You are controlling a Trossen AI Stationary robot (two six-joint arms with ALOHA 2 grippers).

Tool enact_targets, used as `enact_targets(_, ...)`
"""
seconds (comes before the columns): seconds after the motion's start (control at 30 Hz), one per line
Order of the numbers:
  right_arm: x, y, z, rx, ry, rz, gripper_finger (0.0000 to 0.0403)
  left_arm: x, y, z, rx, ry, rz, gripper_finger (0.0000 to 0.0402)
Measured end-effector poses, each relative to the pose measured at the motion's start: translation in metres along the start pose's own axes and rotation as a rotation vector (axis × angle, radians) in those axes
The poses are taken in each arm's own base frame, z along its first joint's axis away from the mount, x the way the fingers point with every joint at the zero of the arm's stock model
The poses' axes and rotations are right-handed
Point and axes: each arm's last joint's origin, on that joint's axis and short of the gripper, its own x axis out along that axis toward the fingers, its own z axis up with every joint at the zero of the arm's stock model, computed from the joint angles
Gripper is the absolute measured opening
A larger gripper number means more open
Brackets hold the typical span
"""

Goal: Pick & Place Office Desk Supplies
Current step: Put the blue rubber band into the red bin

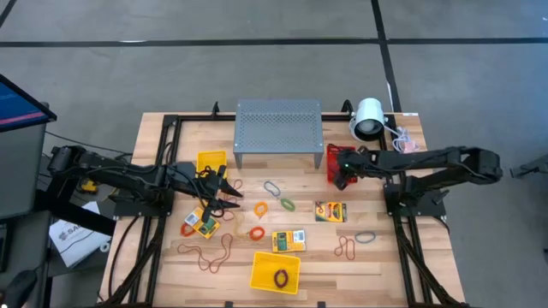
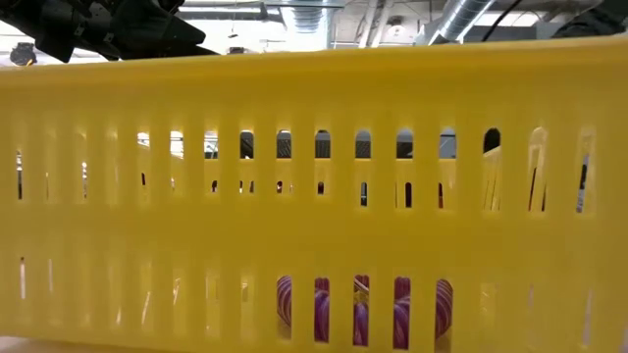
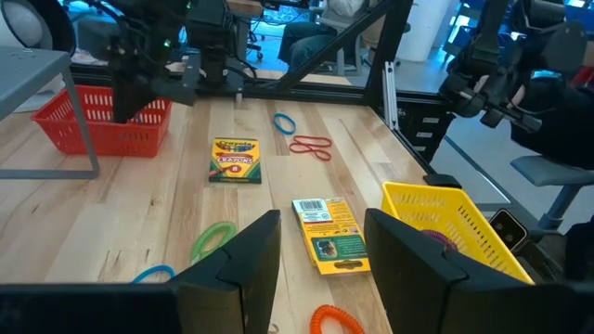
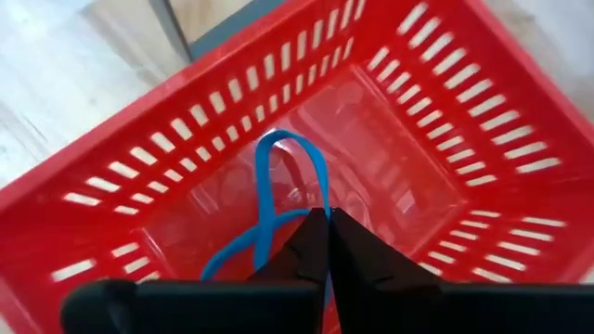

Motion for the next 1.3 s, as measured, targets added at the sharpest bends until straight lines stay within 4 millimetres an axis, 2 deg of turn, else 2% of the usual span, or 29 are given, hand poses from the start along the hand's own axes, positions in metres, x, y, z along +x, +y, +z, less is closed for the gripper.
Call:
enact_targets(0.33, -0.002, 0.001, 0.004, -0.005, -0.014, 0.005, 0.0068, 0.0, 0.0, -0.002, -0.003, 0.022, 0.002, 0.0155)
enact_targets(0.67, -0.002, 0.001, 0.004, -0.015, -0.019, 0.005, 0.0187, 0.0, 0.0, -0.002, -0.003, 0.023, 0.003, 0.0155)
enact_targets(0.8, -0.004, 0.001, 0.005, -0.021, -0.031, 0.008, 0.022, 0.0, 0.0, -0.002, -0.003, 0.023, 0.003, 0.0155)
enact_targets(1.1, -0.03, -0.003, 0.02, -0.038, -0.128, 0.033, 0.0228, 0.0, 0.0, -0.002, -0.004, 0.022, 0.003, 0.0155)
enact_targets(1.3, -0.037, -0.006, 0.018, -0.048, -0.1, 0.024, 0.0217, 0.0, 0.0, -0.002, -0.003, 0.022, 0.002, 0.0155)
